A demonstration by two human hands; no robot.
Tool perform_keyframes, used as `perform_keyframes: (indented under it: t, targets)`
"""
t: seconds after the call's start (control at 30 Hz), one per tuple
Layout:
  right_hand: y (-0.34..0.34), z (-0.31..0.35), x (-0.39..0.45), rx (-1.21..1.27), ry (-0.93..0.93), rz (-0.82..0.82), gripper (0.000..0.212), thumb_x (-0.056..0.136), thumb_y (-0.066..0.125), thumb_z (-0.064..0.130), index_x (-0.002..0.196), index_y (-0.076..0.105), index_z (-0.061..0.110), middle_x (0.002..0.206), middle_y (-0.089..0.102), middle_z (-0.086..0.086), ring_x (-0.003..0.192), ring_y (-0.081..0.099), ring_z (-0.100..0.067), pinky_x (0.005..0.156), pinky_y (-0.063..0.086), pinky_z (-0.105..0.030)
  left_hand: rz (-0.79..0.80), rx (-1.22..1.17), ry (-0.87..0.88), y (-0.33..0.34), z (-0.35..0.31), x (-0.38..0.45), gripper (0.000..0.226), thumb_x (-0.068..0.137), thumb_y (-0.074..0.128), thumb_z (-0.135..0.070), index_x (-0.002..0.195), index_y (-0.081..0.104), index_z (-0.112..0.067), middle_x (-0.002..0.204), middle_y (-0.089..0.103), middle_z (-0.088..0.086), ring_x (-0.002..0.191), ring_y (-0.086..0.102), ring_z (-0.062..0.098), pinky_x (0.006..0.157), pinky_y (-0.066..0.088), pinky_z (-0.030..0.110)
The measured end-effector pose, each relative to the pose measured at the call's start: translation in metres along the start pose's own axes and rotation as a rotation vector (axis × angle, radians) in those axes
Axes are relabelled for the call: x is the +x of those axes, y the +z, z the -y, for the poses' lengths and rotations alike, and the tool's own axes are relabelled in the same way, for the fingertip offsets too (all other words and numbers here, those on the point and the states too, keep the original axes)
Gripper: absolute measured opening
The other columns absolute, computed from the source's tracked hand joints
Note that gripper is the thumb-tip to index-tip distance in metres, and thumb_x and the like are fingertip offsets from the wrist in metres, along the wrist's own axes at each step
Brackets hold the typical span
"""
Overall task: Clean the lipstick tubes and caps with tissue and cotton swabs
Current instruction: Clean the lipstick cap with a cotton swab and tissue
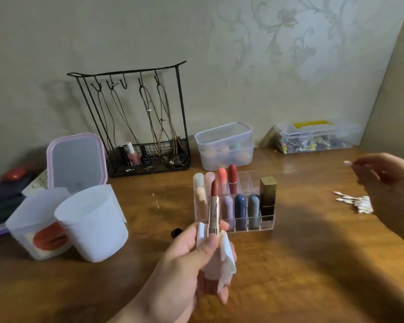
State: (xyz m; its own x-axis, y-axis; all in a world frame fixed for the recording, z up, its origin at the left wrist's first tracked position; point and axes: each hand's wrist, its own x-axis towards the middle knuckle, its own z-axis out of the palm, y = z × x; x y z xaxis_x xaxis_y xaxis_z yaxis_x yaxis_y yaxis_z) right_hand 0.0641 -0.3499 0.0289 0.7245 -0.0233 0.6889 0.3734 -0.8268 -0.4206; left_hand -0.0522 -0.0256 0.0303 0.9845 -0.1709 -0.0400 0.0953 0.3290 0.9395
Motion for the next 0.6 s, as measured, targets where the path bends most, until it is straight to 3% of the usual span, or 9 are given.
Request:
perform_keyframes:
  t: [0.07,0.1,0.17,0.23,0.3,0.37,0.47,0.6]
  targets:
    - [-0.002,0.078,-0.002,0.219,-0.138,0.037,0.006,0.093,0.056,0.048,0.093,0.062,0.047,0.087,0.067,0.017,0.076,0.065,-0.008,0.068,0.055,-0.030,-0.001,-0.099,-0.006,0.002,-0.005,-0.003,0.030,0.079,0.062,-0.024,0.103,0.067,-0.008,0.076,0.054,0.020,0.053,0.048,0.026,0.042,0.045,0.029]
    - [0.000,0.109,-0.003,0.292,-0.201,0.060,0.008,0.091,0.061,0.033,0.093,0.065,0.040,0.086,0.066,0.019,0.075,0.063,-0.004,0.068,0.051,-0.018,-0.006,-0.126,-0.010,0.003,-0.007,-0.004,0.029,0.077,0.064,-0.023,0.101,0.068,-0.007,0.073,0.053,0.020,0.052,0.046,0.026,0.041,0.044,0.028]
    - [0.008,0.146,-0.010,0.390,-0.317,0.166,0.009,0.087,0.063,0.020,0.089,0.069,0.027,0.080,0.064,0.022,0.073,0.063,-0.002,0.064,0.044,-0.008,-0.023,-0.136,-0.003,0.005,-0.008,-0.006,0.026,0.072,0.068,-0.024,0.092,0.069,-0.008,0.065,0.051,0.019,0.048,0.044,0.025,0.038,0.041,0.026]
    - [0.022,0.156,-0.018,0.530,-0.327,0.236,0.004,0.088,0.064,0.025,0.086,0.067,0.028,0.072,0.064,0.014,0.061,0.061,-0.002,0.056,0.043,-0.010,-0.042,-0.115,-0.001,0.005,-0.010,-0.008,0.025,0.070,0.070,-0.025,0.089,0.068,-0.010,0.061,0.050,0.019,0.046,0.043,0.025,0.037,0.038,0.025]
    - [0.035,0.152,-0.027,0.577,-0.295,0.200,0.011,0.090,0.060,0.037,0.083,0.062,0.030,0.062,0.055,0.003,0.046,0.044,-0.002,0.045,0.035,-0.013,-0.033,-0.135,-0.020,0.003,-0.011,-0.009,0.030,0.070,0.070,-0.025,0.095,0.065,-0.008,0.066,0.051,0.022,0.047,0.042,0.025,0.037,0.037,0.024]
    - [0.043,0.146,-0.038,0.558,-0.290,0.218,0.017,0.092,0.054,0.043,0.082,0.058,0.029,0.059,0.049,0.001,0.045,0.033,0.000,0.043,0.030,-0.012,-0.019,-0.150,-0.038,0.000,-0.011,-0.009,0.035,0.072,0.070,-0.024,0.103,0.063,-0.010,0.073,0.051,0.023,0.048,0.043,0.024,0.038,0.035,0.024]
    - [0.048,0.143,-0.048,0.545,-0.279,0.290,0.016,0.093,0.046,0.042,0.085,0.055,0.032,0.062,0.052,0.012,0.050,0.042,0.001,0.047,0.032,-0.005,-0.003,-0.123,-0.047,0.000,-0.009,-0.009,0.031,0.073,0.070,-0.025,0.102,0.064,-0.016,0.075,0.053,0.020,0.048,0.045,0.021,0.038,0.033,0.022]
    - [0.053,0.146,-0.052,0.585,-0.251,0.276,0.014,0.092,0.043,0.045,0.089,0.052,0.035,0.060,0.053,0.012,0.047,0.042,-0.003,0.044,0.033,-0.011,0.012,-0.120,-0.065,0.002,-0.008,-0.010,0.023,0.073,0.069,-0.025,0.095,0.067,-0.019,0.072,0.052,0.015,0.051,0.045,0.018,0.038,0.031,0.021]
